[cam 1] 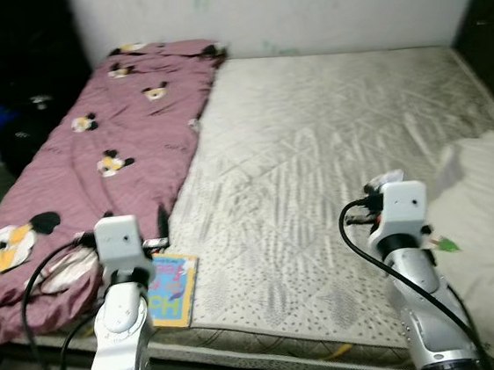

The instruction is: Clean up the room

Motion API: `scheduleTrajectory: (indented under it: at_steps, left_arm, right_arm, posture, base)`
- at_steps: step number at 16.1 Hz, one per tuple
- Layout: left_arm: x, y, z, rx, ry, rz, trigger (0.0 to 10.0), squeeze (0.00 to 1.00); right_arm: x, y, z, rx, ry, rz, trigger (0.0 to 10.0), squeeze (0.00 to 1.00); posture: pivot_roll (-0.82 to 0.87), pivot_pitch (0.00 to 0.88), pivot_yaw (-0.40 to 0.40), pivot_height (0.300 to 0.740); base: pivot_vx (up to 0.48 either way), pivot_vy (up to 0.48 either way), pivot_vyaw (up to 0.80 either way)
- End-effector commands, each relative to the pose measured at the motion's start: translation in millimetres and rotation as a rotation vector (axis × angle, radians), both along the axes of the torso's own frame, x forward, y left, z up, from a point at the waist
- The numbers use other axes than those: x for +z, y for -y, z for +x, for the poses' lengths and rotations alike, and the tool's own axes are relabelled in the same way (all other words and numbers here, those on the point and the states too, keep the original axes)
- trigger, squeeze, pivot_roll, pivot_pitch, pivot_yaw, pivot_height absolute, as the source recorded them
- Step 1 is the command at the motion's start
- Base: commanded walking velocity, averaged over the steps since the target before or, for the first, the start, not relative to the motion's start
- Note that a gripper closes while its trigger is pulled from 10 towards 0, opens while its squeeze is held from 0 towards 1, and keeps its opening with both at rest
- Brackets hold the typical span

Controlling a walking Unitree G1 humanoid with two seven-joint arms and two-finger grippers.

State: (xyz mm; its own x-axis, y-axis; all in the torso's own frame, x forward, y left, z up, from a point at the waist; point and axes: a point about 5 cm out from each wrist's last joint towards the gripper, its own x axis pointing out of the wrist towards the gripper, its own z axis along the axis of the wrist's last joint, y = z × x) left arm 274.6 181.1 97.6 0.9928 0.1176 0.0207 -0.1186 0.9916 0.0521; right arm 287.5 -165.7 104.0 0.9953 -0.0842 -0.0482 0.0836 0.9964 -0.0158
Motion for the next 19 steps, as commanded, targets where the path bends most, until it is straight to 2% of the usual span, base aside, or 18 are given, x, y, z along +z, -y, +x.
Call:
scheduleTrajectory:
  at_steps: [1,3,4,9,10,11,13,14,16,19]
  left_arm:
    - [-5,-8.1,-8.9,0.02,-0.02,-0.027,10.0,0.0]
    - [-8,-5.6,-14.5,-0.005,-0.019,-0.044,10.0,0.0]
    - [-11,-6.0,-16.4,-0.014,-0.032,-0.051,10.0,0.0]
    - [-4,1.7,-8.2,-0.046,-0.009,-0.088,10.0,0.0]
    - [-3,5.4,-7.9,-0.079,-0.012,-0.161,10.0,0.0]
    - [-3,7.2,-8.8,-0.094,-0.011,-0.174,10.0,0.0]
    - [-6,4.8,-12.5,-0.055,-0.018,-0.129,10.0,0.0]
    - [-6,3.2,-12.2,-0.036,-0.018,-0.13,10.0,0.0]
    - [-4,1.6,-9.0,-0.025,-0.017,-0.123,10.0,0.0]
    - [2,5.7,-1.8,-0.045,0.002,-0.127,10.0,0.0]
  right_arm:
    - [8,-4.8,-1.1,0.041,0.041,0.043,10.0,0.0]
    - [12,-2.6,-3.6,0.045,0.082,0.02,10.0,0.0]
    - [15,-0.7,-2.1,0.018,0.104,0.039,10.0,0.0]
    - [24,4.1,10.0,0.023,0.119,0.034,10.0,0.0]
    - [24,4.9,11.7,0.032,0.12,0.033,10.0,0.0]
    - [25,5.1,12.5,0.035,0.123,0.04,10.0,0.0]
    - [23,4.5,14.1,0.02,0.108,0.06,10.0,0.0]
    - [21,3.9,14.8,0.019,0.103,0.105,10.0,0.0]
    - [23,3.9,16.7,0.02,0.11,0.115,10.0,0.0]
    - [26,0.0,22.2,0.051,0.113,0.046,10.0,0.0]
  posture:
    - [-0.01,0.0,0.043,0.74]
    - [-0.01,0.0,0.043,0.74]
    - [-0.01,0.0,0.044,0.74]
    - [-0.01,0.0,0.02,0.74]
    - [-0.01,0.0,0.014,0.74]
    - [-0.01,0.0,0.014,0.74]
    - [-0.01,0.0,0.011,0.74]
    - [0.0,0.0,0.011,0.74]
    - [0.0,0.0,0.012,0.74]
    - [-0.01,0.0,0.008,0.74]
  base:
    - [0.0,0.0,0.0]
    - [0.0,0.0,0.0]
    - [0.0,0.0,0.0]
    - [0.0,0.0,0.0]
    - [0.0,0.0,0.0]
    - [0.0,0.0,0.0]
    - [0.0,0.0,0.0]
    - [0.0,0.0,0.0]
    - [0.0,0.0,0.0]
    - [0.0,0.0,0.0]
